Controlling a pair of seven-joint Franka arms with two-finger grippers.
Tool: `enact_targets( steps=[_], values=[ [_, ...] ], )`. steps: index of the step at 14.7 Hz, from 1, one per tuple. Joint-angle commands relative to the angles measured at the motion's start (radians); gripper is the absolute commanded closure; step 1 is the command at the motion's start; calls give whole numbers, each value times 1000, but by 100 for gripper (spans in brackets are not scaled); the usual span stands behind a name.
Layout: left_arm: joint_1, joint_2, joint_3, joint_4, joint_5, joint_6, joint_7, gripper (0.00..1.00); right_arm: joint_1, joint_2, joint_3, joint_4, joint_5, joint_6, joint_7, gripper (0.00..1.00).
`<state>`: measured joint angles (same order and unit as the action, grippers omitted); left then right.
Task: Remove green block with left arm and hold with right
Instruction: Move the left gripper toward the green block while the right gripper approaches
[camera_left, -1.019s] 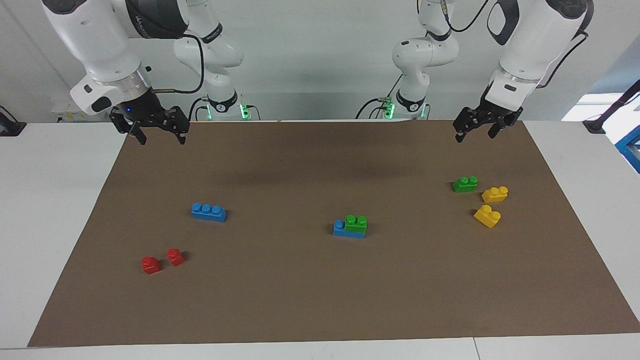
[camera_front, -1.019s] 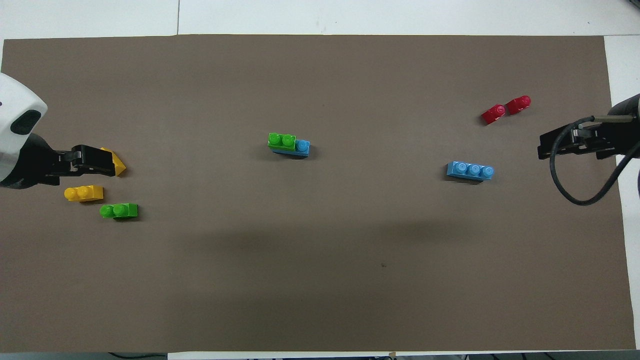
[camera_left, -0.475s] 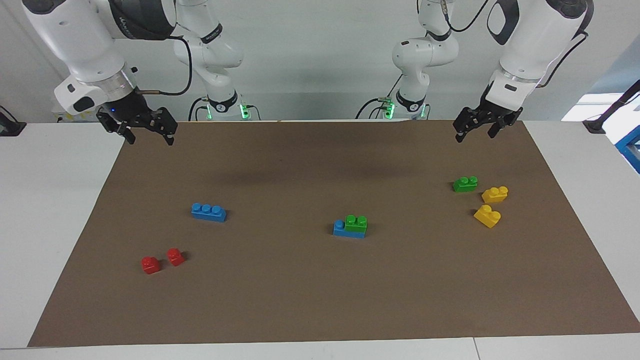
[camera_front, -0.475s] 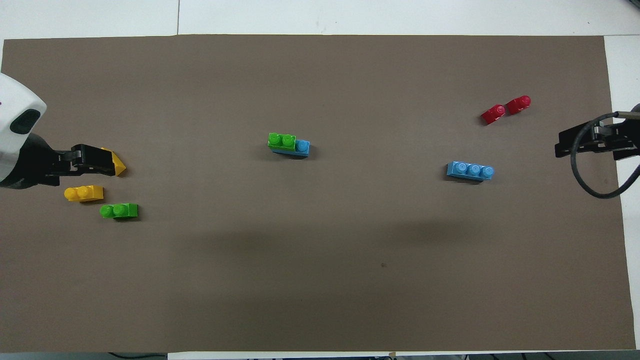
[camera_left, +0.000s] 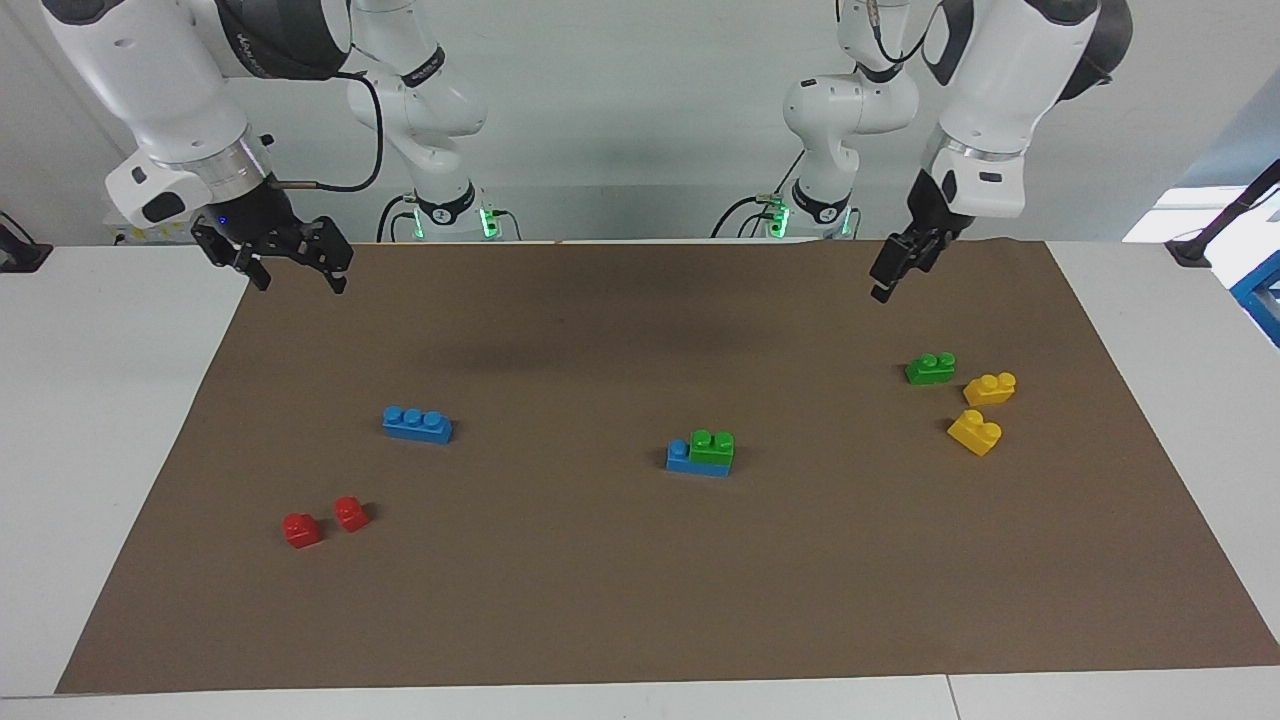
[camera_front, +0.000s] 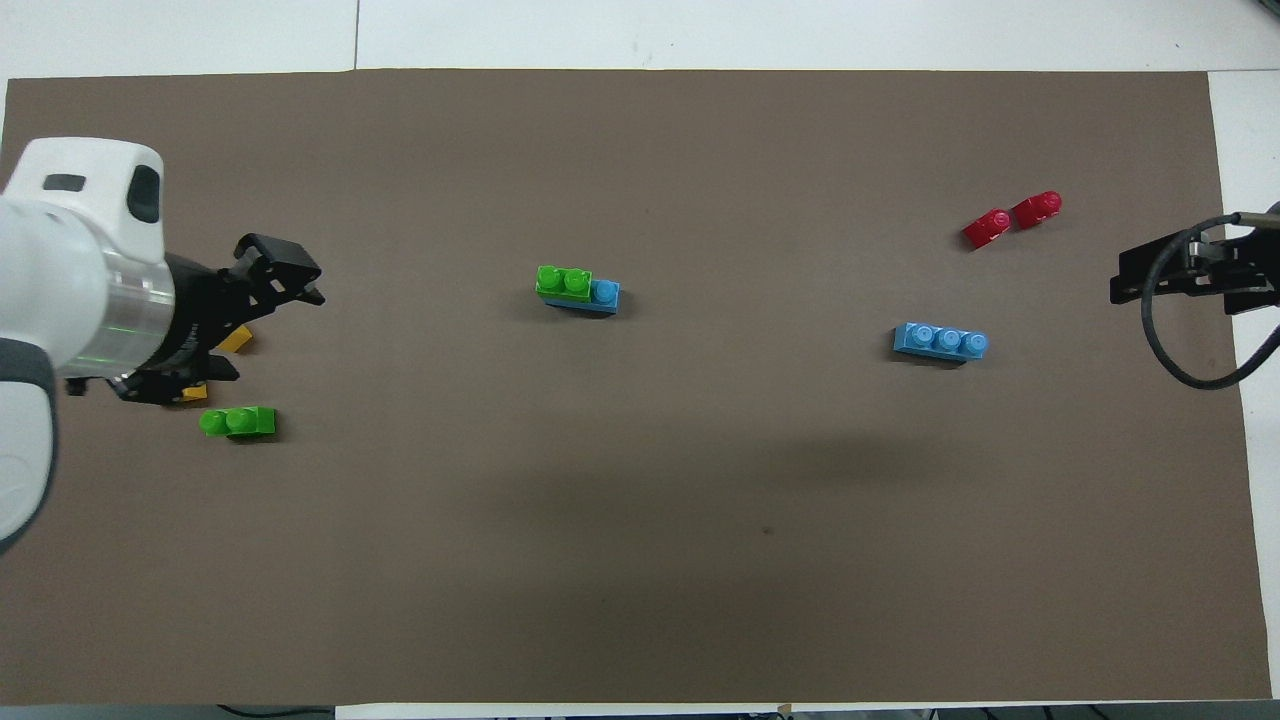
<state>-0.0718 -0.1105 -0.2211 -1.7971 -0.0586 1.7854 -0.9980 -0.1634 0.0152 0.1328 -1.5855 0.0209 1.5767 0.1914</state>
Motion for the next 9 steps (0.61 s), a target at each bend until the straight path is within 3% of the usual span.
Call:
enact_targets(
  steps=[1, 4, 9],
  values=[
    [-60, 6, 14, -27, -9, 61, -245, 0, -7, 23, 7, -30, 83, 39, 286, 5],
    [-104, 26, 14, -27, -9, 115, -471, 0, 7, 101, 10, -31, 126, 77, 526, 6],
    [-190, 139, 14, -5, 0, 190, -723, 0, 41, 169, 10, -112, 405, 199, 929, 7]
  ],
)
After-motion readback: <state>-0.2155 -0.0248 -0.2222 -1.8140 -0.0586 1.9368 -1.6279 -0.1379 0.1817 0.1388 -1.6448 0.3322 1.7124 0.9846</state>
